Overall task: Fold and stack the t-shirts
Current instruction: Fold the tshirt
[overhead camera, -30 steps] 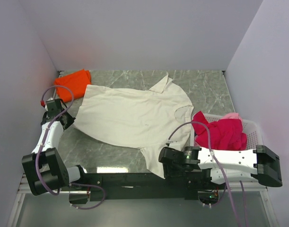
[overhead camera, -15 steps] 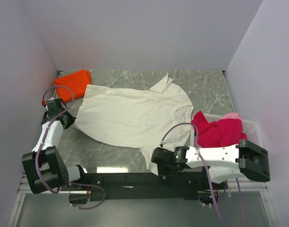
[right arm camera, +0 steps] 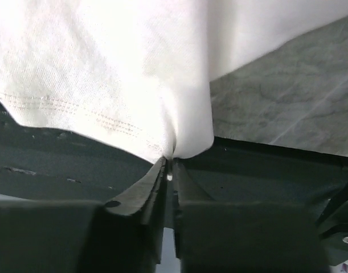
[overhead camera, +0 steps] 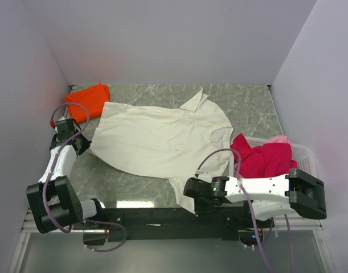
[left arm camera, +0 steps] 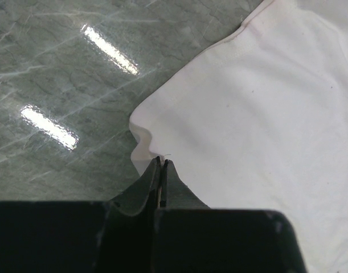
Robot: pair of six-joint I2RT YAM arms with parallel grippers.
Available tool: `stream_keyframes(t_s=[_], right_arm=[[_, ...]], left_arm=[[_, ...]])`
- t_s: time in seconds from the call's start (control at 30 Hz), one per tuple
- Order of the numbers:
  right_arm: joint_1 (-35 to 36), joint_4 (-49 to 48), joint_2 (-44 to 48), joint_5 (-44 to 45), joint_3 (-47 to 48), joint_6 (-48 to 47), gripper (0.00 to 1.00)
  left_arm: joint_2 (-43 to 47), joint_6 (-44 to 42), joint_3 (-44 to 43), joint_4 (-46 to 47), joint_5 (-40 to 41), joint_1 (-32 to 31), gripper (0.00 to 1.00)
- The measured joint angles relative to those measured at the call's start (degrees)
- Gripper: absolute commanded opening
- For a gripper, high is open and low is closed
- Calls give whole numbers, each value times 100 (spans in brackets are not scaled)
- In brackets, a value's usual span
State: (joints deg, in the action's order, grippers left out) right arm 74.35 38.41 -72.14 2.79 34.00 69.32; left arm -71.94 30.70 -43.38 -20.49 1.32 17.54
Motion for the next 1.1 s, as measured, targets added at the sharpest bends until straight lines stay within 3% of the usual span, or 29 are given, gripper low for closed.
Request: stream_keyframes(t_s=[0.07, 0.23, 0.5, 0.77, 1.1], right_arm=[[2, -48, 118, -72, -83, 72, 0], [-2, 240, 444, -74, -26, 111, 0], [-140, 1272, 1416, 175, 868, 9, 0], [-153, 2387, 2275, 361, 1443, 35, 0], [-153, 3108, 2490, 210, 1646, 92, 0]], left_arm=[[0, 2, 0, 4, -2, 0, 1], [0, 20, 0, -7, -2, 0, 1], [114, 136, -195, -326, -48, 70, 1], [734, 168, -527, -758, -111, 411, 1], [1794, 243, -529, -1491, 66, 551, 1]])
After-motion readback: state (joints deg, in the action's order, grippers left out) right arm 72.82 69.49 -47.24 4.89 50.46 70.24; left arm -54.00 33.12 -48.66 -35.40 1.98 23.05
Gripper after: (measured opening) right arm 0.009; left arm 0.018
